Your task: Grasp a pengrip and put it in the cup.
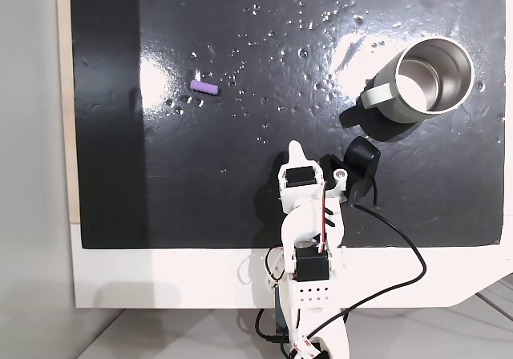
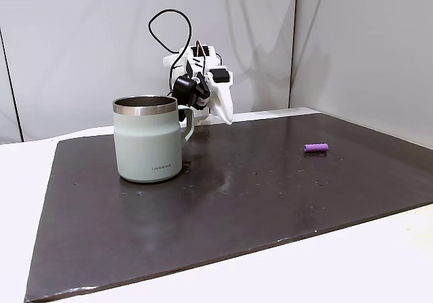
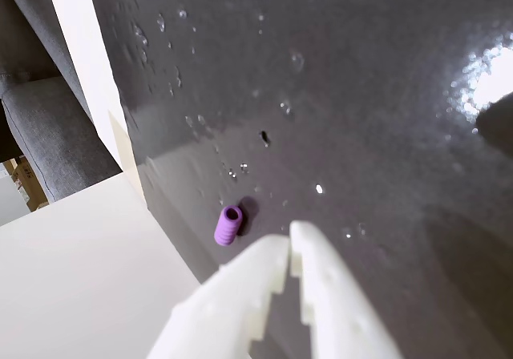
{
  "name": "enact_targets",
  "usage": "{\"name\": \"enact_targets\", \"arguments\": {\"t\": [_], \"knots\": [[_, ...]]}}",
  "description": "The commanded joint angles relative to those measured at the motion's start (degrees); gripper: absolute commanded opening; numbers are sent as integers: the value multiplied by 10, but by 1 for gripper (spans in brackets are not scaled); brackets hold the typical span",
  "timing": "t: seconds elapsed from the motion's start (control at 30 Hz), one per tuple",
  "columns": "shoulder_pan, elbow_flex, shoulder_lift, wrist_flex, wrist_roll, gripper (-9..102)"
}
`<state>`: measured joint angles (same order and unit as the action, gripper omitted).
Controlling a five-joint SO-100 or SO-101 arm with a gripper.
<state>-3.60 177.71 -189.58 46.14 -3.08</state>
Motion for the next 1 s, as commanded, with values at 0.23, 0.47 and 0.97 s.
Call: {"name": "enact_targets", "arguments": {"t": [0.23,0.47,0.97], "knots": [[-14,-2,-4,-19,-11,0],[11,-2,-4,-19,-10,0],[-48,-388,390,81,62,0]]}}
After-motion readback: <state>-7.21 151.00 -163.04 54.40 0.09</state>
